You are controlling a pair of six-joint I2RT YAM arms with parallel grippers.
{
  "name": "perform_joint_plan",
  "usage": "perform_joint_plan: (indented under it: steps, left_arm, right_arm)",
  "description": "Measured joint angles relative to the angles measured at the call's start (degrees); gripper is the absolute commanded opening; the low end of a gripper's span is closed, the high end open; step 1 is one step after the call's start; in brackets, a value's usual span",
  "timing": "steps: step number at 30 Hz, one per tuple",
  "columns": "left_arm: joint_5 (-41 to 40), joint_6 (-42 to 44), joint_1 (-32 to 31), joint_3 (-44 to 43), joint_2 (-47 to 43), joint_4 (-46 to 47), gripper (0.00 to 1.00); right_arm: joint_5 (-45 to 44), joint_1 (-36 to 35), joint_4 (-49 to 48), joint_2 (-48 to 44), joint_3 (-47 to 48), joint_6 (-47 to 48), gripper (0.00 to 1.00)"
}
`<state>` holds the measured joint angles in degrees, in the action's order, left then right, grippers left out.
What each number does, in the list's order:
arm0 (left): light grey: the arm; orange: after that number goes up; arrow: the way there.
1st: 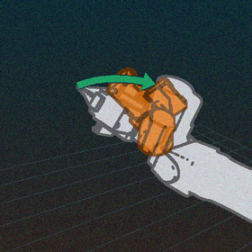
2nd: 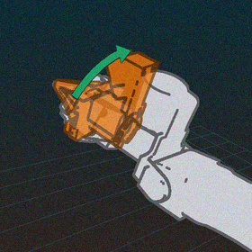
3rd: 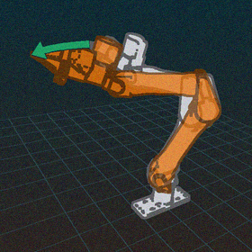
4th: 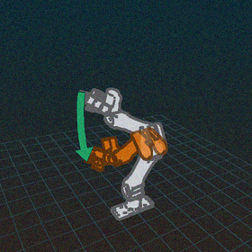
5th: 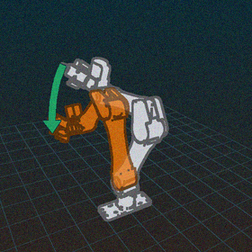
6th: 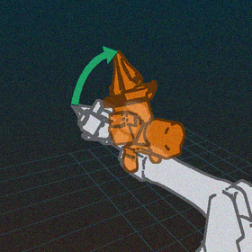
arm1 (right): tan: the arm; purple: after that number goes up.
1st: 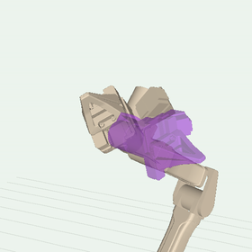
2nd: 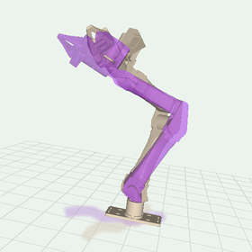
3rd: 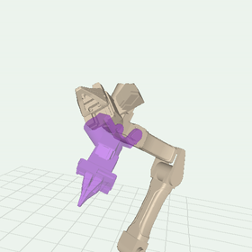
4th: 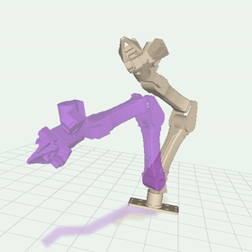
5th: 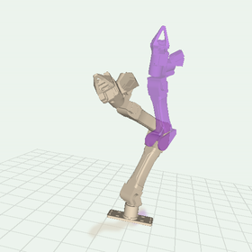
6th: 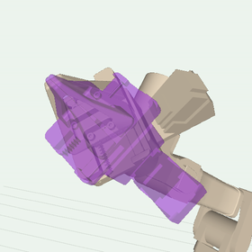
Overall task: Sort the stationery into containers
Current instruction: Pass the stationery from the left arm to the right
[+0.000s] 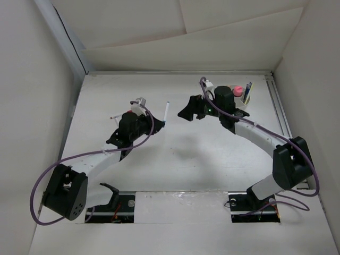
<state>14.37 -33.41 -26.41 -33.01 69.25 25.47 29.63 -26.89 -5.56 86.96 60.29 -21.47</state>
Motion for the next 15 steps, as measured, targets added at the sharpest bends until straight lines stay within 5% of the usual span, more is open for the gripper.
perform_joint_plan:
  steps: [15]
  left_arm:
    - [10.6, -1.7, 0.0, 1.6, -4.0, 6.6, 0.00]
  right_arm:
    - [3.3, -2.8, -7.7, 3.7, 2.4, -4.3, 0.72]
